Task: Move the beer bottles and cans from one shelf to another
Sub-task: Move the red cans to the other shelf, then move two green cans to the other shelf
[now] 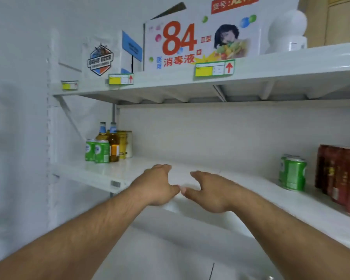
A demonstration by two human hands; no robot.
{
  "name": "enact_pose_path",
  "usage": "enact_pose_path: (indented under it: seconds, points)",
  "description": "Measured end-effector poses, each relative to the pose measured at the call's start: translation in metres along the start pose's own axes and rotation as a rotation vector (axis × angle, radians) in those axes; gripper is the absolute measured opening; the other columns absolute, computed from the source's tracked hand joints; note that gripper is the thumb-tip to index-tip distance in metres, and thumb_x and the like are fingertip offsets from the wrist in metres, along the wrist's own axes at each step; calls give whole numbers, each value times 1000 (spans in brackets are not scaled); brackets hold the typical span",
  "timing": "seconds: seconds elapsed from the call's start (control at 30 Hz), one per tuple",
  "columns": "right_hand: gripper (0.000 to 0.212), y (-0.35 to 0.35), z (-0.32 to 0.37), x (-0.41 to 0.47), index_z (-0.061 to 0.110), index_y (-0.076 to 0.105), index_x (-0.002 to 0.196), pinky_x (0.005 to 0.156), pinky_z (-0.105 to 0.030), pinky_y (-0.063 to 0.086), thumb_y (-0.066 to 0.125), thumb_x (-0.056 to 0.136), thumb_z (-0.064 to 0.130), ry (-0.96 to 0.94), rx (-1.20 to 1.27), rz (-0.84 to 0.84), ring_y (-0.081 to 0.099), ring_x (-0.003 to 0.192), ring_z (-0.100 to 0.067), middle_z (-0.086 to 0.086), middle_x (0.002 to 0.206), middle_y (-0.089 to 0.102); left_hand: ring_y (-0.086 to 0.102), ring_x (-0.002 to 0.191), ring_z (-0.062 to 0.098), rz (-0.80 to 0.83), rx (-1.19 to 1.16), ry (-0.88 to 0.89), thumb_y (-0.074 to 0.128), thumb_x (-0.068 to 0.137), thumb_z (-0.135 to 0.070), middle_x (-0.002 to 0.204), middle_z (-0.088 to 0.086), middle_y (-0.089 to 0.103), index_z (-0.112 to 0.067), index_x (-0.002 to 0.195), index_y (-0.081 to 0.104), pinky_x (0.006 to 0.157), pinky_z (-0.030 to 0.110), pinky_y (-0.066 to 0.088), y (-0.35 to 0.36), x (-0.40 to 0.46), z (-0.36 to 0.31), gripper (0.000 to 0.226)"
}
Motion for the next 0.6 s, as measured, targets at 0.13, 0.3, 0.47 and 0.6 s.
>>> enact_pose_path:
  seconds: [0.13,0.3,0.47,0.6]
  points:
    - [82,17,79,31,21,16,159,118,-37,26,36,96,67,-60,-18,28,24,149,-19,4,165,19,35,149,20,-26,-8,-114,61,93,-56,169,-6,23,-28,162,23,117,38,37,-32,-22,81,84]
    - [79,36,156,55,20,19,159,116,-39,30,39,97,64,-96,-46,42,30,146,-23,1,164,25,37,147,20,-51,-92,-202,63,94,-50,167,-4,27,-26,162,24,115,34,36,-62,-47,159,81]
    - [77,51,206,75,20,22,158,111,-38,36,41,97,63,-101,-54,59,38,142,-25,-2,160,32,42,144,20,-71,-163,-273,66,92,-47,163,-4,35,-26,161,26,116,35,39,-78,-61,222,83]
    - [74,57,230,93,19,24,156,109,-38,38,42,98,61,-102,-64,65,42,138,-25,-3,157,37,47,139,21,-86,-180,-297,67,89,-50,160,-4,42,-27,160,31,113,38,44,-88,-54,255,82]
Point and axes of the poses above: each hand's wrist, its own x-axis towards the middle knuckle, its own y-axis out of the palm, z = x × y, the point moved 8 cm from there along x, towards the middle knuckle
